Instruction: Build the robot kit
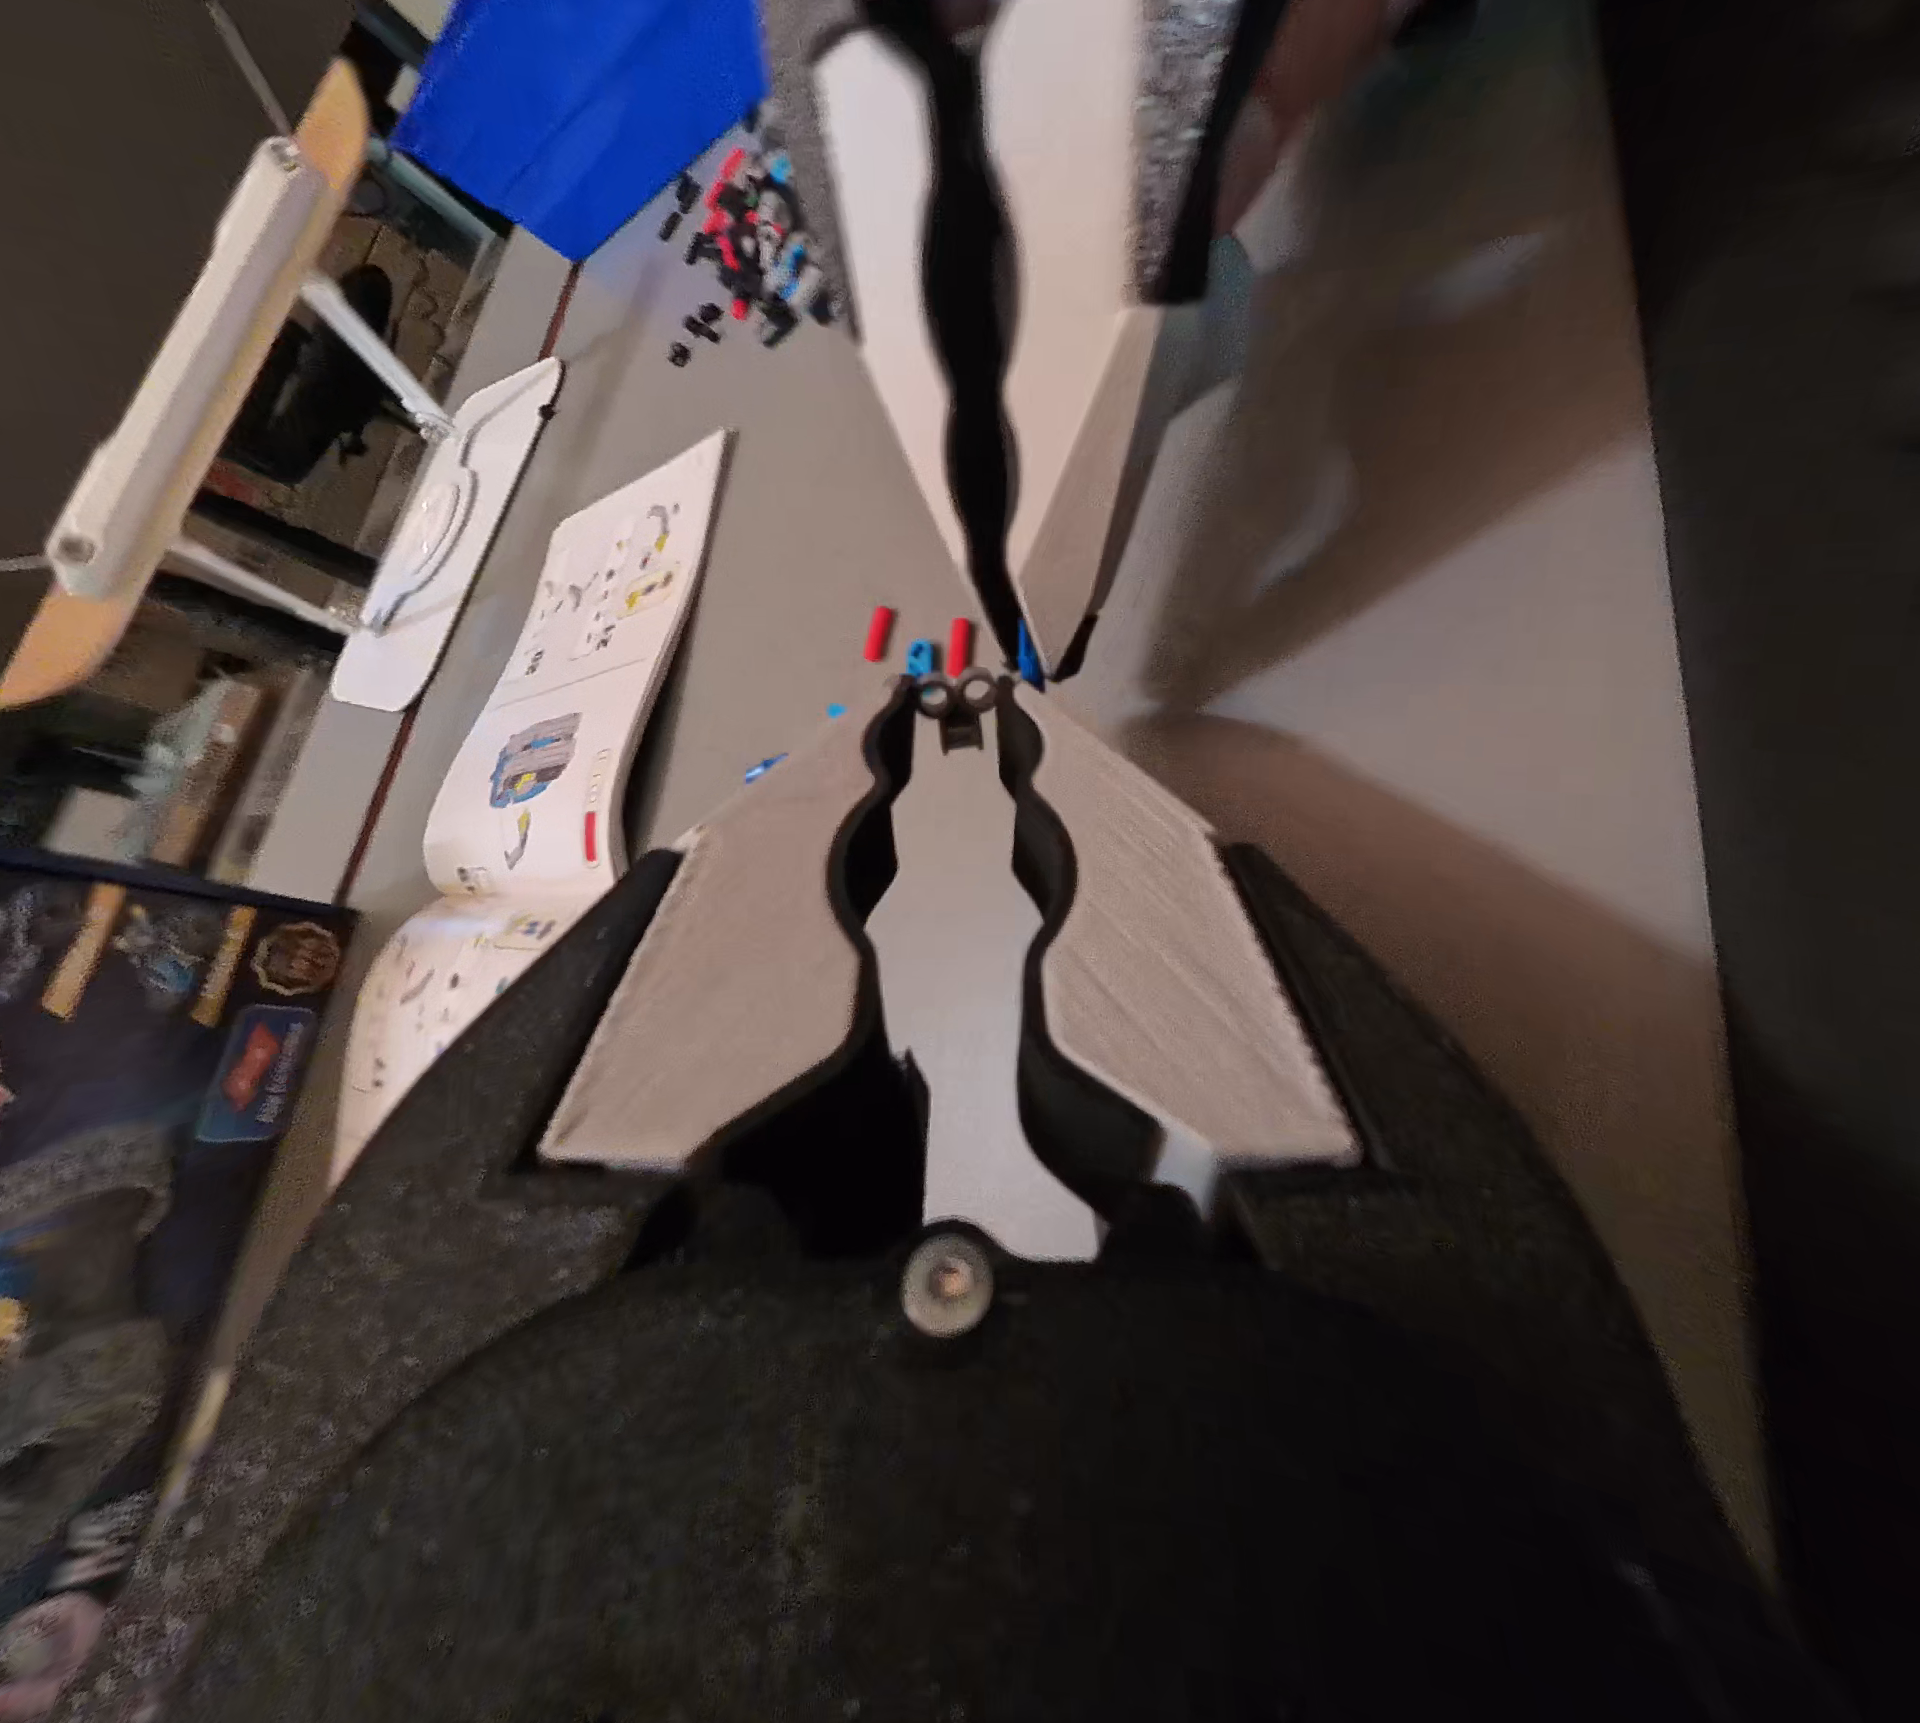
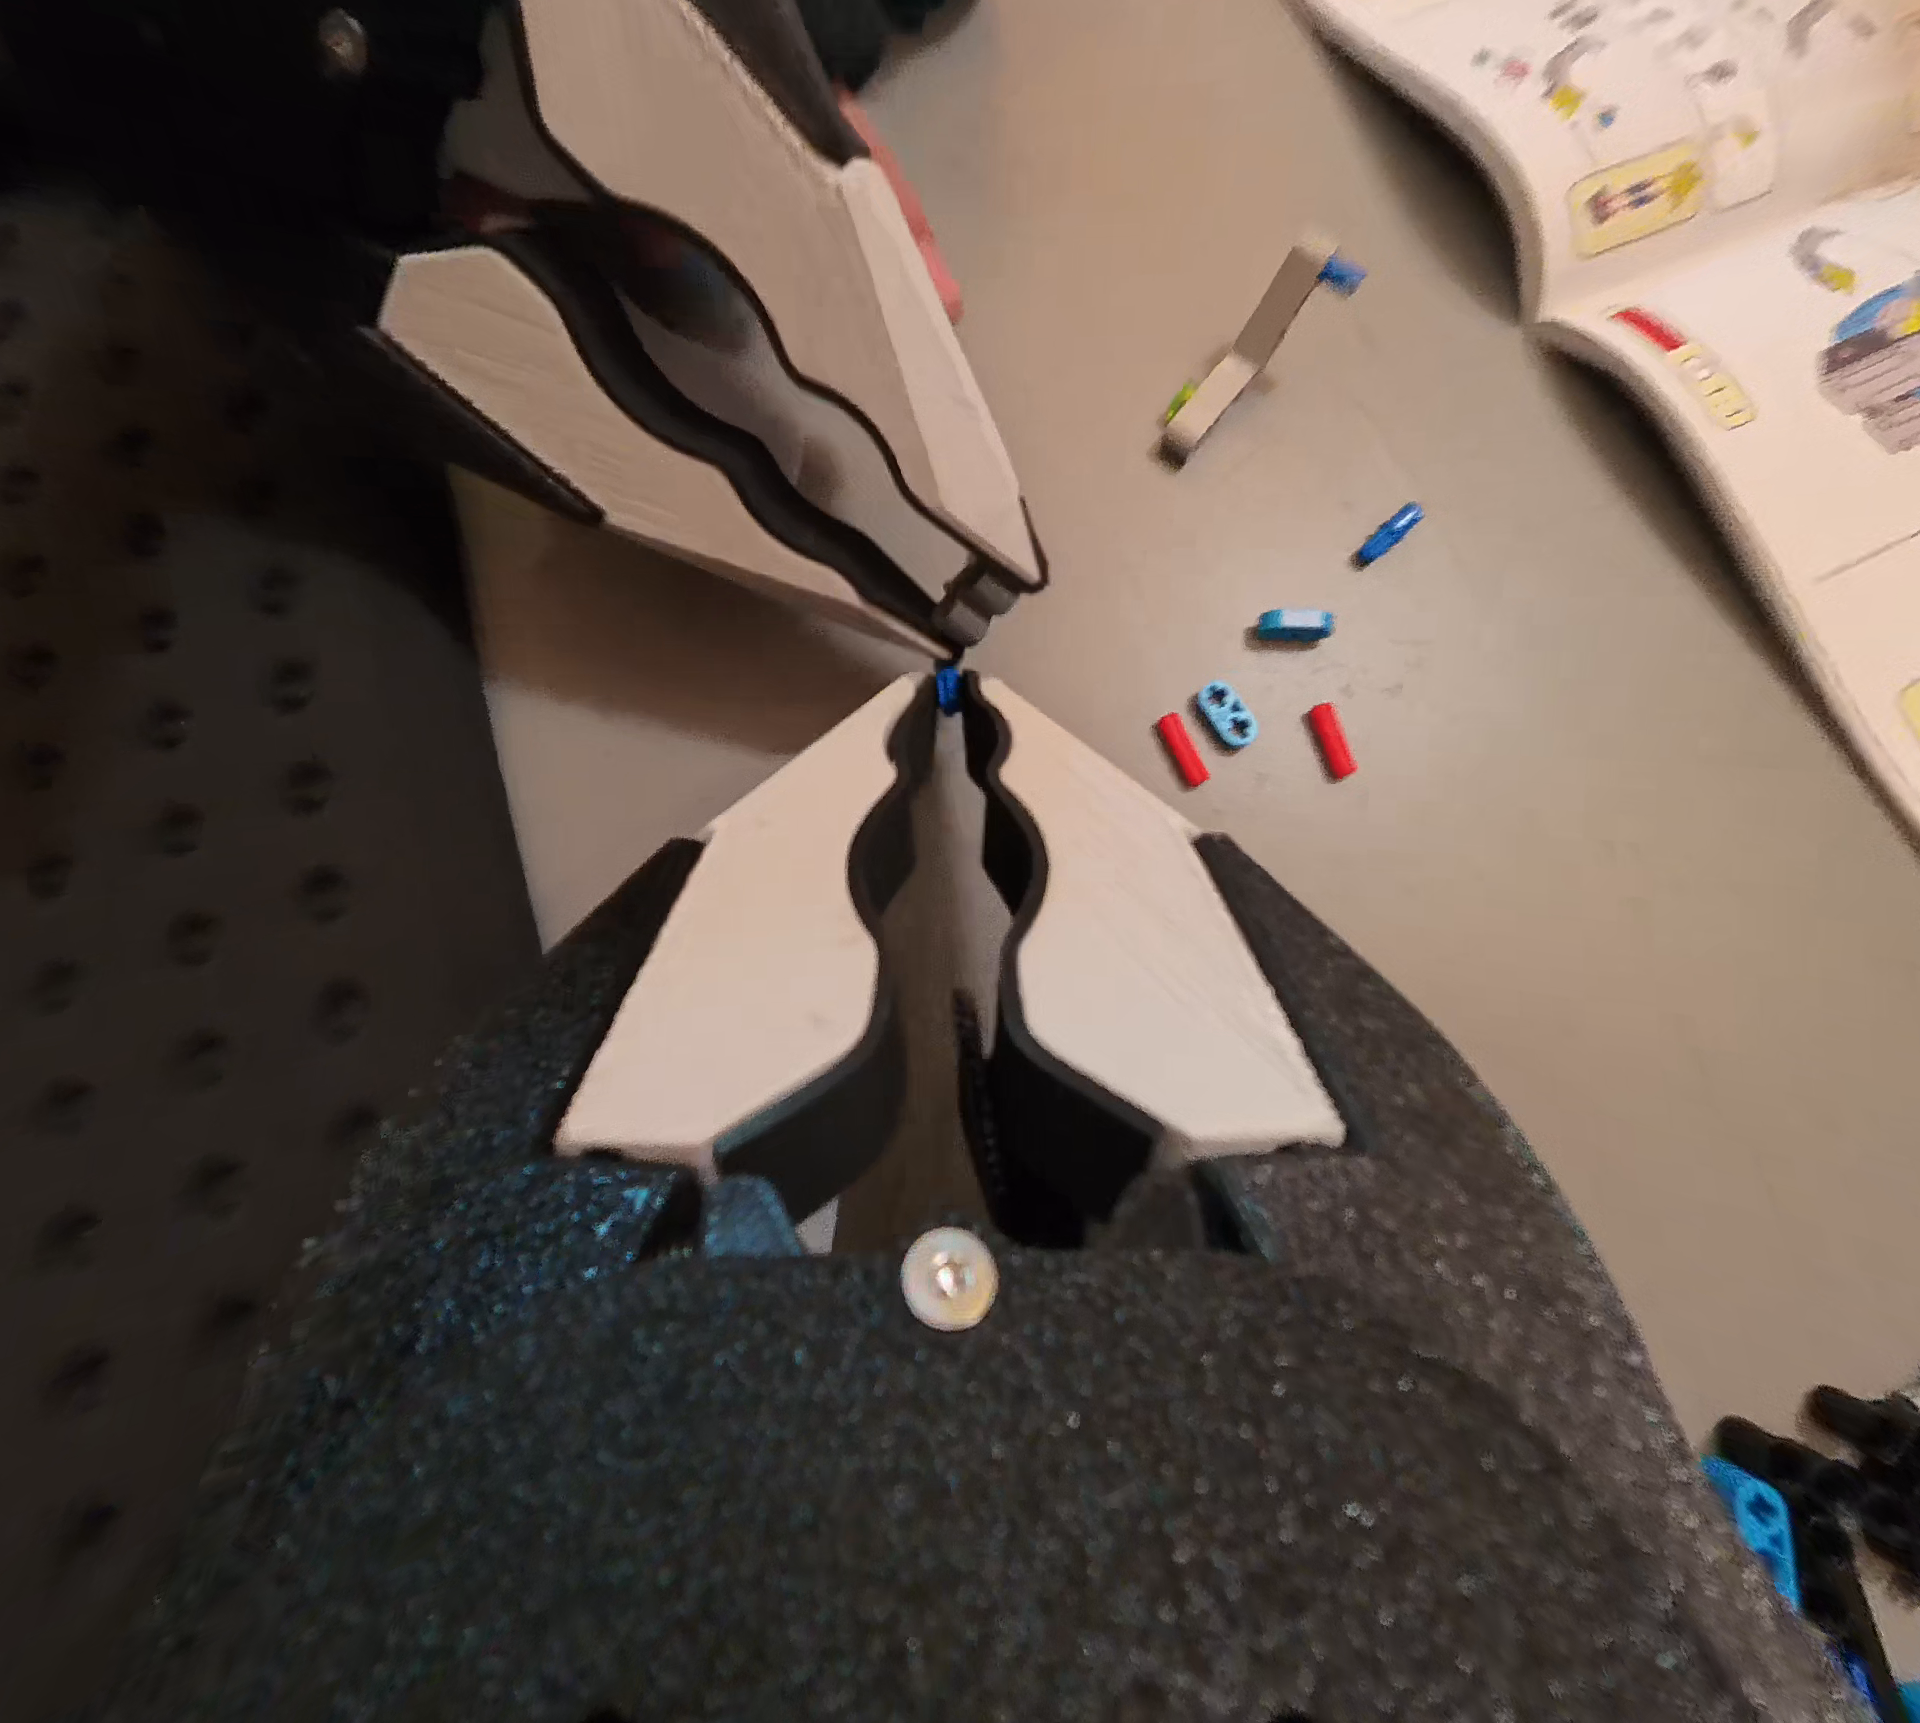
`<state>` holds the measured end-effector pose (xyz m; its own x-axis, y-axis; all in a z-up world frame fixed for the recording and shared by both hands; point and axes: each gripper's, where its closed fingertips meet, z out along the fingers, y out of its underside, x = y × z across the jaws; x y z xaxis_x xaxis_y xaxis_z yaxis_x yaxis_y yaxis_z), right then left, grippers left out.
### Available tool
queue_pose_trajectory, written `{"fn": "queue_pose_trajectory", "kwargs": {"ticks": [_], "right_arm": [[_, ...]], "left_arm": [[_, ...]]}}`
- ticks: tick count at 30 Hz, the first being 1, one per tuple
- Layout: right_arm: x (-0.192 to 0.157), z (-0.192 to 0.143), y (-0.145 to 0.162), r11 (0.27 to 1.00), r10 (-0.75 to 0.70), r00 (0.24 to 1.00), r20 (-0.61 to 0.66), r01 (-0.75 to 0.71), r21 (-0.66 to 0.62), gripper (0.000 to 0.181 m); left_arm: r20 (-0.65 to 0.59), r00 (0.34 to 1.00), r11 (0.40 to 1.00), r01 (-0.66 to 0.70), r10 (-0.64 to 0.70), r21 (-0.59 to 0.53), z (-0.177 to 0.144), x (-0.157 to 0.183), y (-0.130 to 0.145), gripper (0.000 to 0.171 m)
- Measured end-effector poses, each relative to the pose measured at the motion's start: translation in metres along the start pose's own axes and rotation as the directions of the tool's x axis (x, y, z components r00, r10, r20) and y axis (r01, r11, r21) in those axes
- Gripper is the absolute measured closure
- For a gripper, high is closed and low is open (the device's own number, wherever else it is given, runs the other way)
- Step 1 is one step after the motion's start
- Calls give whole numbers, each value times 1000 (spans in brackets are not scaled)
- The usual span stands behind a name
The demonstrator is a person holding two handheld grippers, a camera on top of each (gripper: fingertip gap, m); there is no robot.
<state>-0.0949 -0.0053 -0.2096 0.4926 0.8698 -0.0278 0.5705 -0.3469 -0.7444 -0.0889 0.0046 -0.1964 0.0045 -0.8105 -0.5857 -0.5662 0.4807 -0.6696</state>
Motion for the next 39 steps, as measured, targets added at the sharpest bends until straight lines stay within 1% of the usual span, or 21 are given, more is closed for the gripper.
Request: {"fn": "queue_pose_trajectory", "kwargs": {"ticks": [2,4,5,6,7,8,10,11,13,15,17,19,21,22,28,30,32,33,37,39], "right_arm": [[5,-13,-13,995,23,1000,2,-24,96,177],[8,-28,-29,976,36,999,12,-37,215,177],[5,-36,-38,959,22,999,39,-32,282,177],[0,-44,-46,938,-21,998,61,-1,347,177],[-3,-49,-52,917,-61,996,57,33,397,177],[-6,-53,-57,895,-113,993,40,84,438,177],[-10,-61,-65,849,-206,977,-54,206,486,177],[-14,-64,-69,831,-233,969,-87,245,499,177],[-14,-66,-73,824,-245,960,-136,280,493,177],[-19,-70,-81,800,-257,952,-166,305,517,177],[-28,-76,-95,760,-259,948,-186,318,567,177],[-33,-80,-105,752,-235,956,-177,294,589,177],[-36,-80,-111,735,-246,950,-194,313,601,177],[-34,-80,-111,731,-254,940,-227,340,592,177],[-37,-82,-110,713,-299,907,-298,420,562,177],[-38,-84,-111,694,-324,878,-351,473,543,177],[-40,-84,-111,682,-363,833,-418,543,489,177],[-41,-83,-111,681,-377,819,-432,561,471,178],[-42,-82,-104,699,-385,836,-391,541,468,177],[-41,-81,-102,701,-401,823,-402,558,443,177]], "left_arm": [[-14,990,988,142,-141,65,-7,-14,-7,157],[-91,953,942,299,-288,151,-15,-22,-18,156],[-152,927,908,369,-343,199,-20,-23,-25,156],[-212,898,871,430,-385,239,-26,-23,-33,156],[-266,868,834,484,-419,265,-30,-24,-39,156],[-318,834,796,537,-451,279,-34,-24,-44,156],[-422,748,706,646,-511,290,-42,-28,-52,157],[-474,701,654,697,-533,295,-47,-31,-56,156],[-579,602,547,783,-549,296,-59,-37,-64,157],[-668,514,460,843,-538,278,-69,-40,-71,157],[-723,461,407,873,-514,268,-77,-42,-76,157],[-761,428,363,892,-488,269,-85,-46,-80,157],[-785,407,339,902,-467,266,-91,-47,-83,157],[-787,401,334,905,-468,262,-91,-48,-83,157],[-815,357,322,920,-456,223,-92,-44,-85,157],[-833,316,300,935,-454,191,-93,-43,-87,157],[-852,275,283,946,-446,157,-94,-42,-87,158],[-852,278,291,944,-444,156,-94,-41,-87,158],[-834,314,336,927,-454,166,-90,-35,-86,158],[-827,327,356,920,-458,167,-88,-32,-85,158]]}}
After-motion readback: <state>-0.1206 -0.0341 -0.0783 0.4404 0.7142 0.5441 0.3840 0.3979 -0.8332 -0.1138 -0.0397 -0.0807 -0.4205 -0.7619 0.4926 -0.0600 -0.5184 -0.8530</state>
